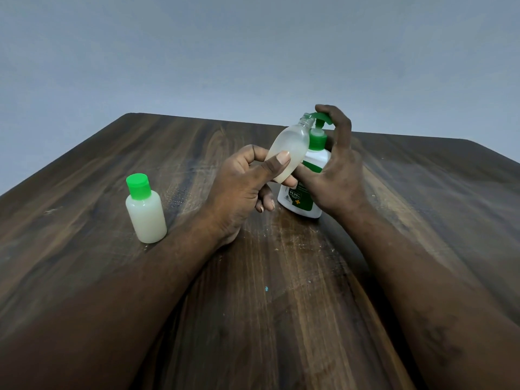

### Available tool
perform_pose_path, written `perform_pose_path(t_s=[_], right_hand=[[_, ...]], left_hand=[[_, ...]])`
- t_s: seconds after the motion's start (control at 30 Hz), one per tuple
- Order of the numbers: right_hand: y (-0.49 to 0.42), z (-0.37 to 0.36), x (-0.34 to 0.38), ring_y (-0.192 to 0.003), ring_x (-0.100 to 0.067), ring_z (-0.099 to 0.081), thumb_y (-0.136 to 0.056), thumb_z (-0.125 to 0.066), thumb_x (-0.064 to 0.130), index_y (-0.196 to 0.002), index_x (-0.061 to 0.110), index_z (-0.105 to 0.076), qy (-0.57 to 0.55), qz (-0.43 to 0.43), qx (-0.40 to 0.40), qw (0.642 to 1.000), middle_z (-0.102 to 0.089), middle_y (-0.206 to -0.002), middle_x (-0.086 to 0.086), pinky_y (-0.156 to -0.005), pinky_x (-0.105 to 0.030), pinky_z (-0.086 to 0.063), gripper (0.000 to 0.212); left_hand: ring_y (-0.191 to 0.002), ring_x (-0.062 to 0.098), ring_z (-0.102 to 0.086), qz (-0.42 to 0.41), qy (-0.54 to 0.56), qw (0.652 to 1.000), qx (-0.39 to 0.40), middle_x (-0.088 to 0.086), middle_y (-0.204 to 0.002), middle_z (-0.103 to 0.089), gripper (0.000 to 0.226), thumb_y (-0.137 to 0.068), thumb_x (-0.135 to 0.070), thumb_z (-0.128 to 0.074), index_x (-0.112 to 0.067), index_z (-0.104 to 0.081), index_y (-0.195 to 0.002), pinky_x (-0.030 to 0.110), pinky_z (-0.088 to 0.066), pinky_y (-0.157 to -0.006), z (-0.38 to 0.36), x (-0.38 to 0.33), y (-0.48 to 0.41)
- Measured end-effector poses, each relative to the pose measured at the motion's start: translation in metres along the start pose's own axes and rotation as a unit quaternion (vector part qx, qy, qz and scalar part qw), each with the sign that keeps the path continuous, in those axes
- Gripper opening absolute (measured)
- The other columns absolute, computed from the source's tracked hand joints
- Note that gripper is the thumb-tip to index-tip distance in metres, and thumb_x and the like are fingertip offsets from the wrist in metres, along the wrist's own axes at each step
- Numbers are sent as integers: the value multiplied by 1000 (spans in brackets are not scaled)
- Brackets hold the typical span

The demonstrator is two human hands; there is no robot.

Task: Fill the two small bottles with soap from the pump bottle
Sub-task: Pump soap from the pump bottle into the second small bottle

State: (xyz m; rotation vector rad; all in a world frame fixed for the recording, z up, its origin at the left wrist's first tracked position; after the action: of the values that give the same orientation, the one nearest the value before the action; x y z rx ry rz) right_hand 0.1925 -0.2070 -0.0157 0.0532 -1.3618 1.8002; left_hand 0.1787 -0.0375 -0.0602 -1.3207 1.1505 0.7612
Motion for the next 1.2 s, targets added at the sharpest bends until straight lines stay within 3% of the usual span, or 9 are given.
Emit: perform_pose_path(t_s=[0.33, 0.5, 0.67, 0.83, 1.07, 1.2], right_hand=[[-2, 2, -3, -95, 0, -70, -82, -90, 29, -141, 19, -45, -20, -7, -16, 1000, -69, -109, 15, -75, -22, -58, 74], [-1, 0, -1, -97, 12, -66, -82, -91, 30, -151, 24, -39, -2, -4, -5, 1000, -66, -108, 21, -75, -7, -51, 87], [-1, -2, 0, -92, 3, -70, -82, -90, 30, -152, 32, -35, -11, -6, 11, 1000, -68, -108, 21, -72, -18, -57, 89], [-3, -1, 1, -94, 1, -70, -83, -91, 30, -149, 24, -42, -33, -1, 8, 999, -68, -108, 22, -73, -15, -55, 82], [-1, -3, -2, -104, -1, -68, -80, -91, 33, -151, 33, -38, -8, -7, 19, 1000, -64, -119, 20, -80, -17, -54, 88], [-2, -3, -2, -106, 6, -65, -79, -90, 35, -152, 35, -37, -3, -5, 22, 1000, -61, -116, 29, -79, -8, -50, 90]], left_hand=[[-44, 15, -53, 3, -7, 1000, 0, 15, -95, -80, 29, -99, -35, -68, -7, -61, -107, 24, -40, -44, 2, 2, 0], [-44, 16, -53, -1, -5, 1000, 0, 14, -95, -80, 28, -100, -35, -67, -8, -61, -106, 24, -40, -44, 0, -1, 0], [-44, 16, -53, -7, 5, 1000, 0, 14, -95, -80, 28, -100, -36, -66, -8, -62, -104, 25, -39, -45, 0, -1, 0], [-43, 13, -52, -22, 50, 998, -15, 13, -87, -79, 30, -96, -40, -65, -11, -63, -99, 23, -39, -43, 3, -6, 0], [-42, 11, -50, -20, 95, 994, -54, 12, -87, -78, 48, -92, -46, -64, -2, -63, -110, 19, -36, -39, 13, -8, -2], [-43, 11, -50, -15, 94, 994, -51, 13, -89, -78, 48, -91, -47, -65, -3, -64, -110, 20, -37, -41, 11, -6, -1]])
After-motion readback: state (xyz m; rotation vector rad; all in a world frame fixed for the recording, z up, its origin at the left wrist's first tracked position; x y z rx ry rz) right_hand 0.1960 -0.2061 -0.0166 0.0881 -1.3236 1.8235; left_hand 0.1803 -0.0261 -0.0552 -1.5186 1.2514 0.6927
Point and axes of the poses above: each hand's wrist, its own y-axis away from the middle knuckle, its own z-axis out of the back of the hand, x = y × z, the point moved 9 cm from there along -y, towards the middle knuckle
